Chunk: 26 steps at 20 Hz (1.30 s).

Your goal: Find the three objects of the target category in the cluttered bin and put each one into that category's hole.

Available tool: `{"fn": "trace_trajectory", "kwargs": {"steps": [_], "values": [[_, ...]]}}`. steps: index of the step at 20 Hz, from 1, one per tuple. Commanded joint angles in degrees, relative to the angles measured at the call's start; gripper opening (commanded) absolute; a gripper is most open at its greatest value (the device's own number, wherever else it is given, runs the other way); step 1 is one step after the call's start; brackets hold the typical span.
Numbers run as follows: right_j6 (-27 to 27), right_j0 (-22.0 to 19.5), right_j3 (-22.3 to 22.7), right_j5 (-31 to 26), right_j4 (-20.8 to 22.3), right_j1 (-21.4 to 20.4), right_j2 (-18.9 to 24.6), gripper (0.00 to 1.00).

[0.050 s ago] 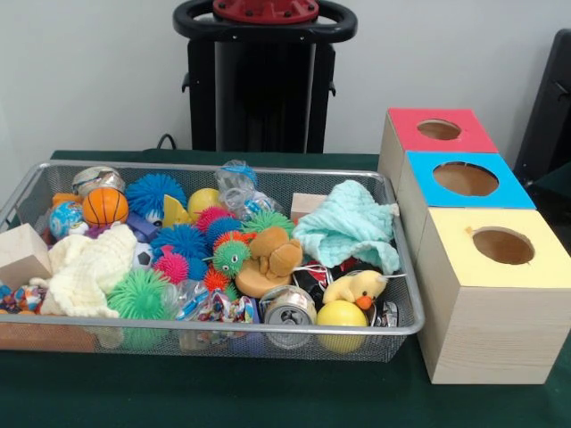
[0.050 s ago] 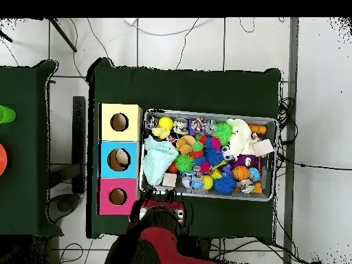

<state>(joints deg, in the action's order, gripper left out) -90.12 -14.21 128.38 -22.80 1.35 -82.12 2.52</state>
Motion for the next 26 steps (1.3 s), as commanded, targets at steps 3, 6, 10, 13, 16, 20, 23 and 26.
{"fn": "trace_trajectory", "kwargs": {"steps": [3,6,10,13,16,20,23,26], "values": [[-3.13,-0.62,-9.62,0.09,3.66,8.29,4.05,1.00],[-0.96,-0.38,-13.59,-12.20,3.32,6.95,3.95,1.00],[0.74,-0.02,-20.84,-33.53,4.40,4.91,3.84,1.00],[0.63,-0.25,-26.27,-45.61,5.04,5.09,5.10,1.00],[-1.05,-0.23,-32.27,-57.05,5.84,5.72,6.66,1.00],[-1.96,1.02,-30.65,-56.91,1.88,1.54,5.83,1.00],[-0.39,3.48,-23.21,-45.93,-1.27,-3.16,2.72,1.00],[1.20,5.22,-15.18,-30.95,-4.17,-4.91,0.47,1.00]]}}
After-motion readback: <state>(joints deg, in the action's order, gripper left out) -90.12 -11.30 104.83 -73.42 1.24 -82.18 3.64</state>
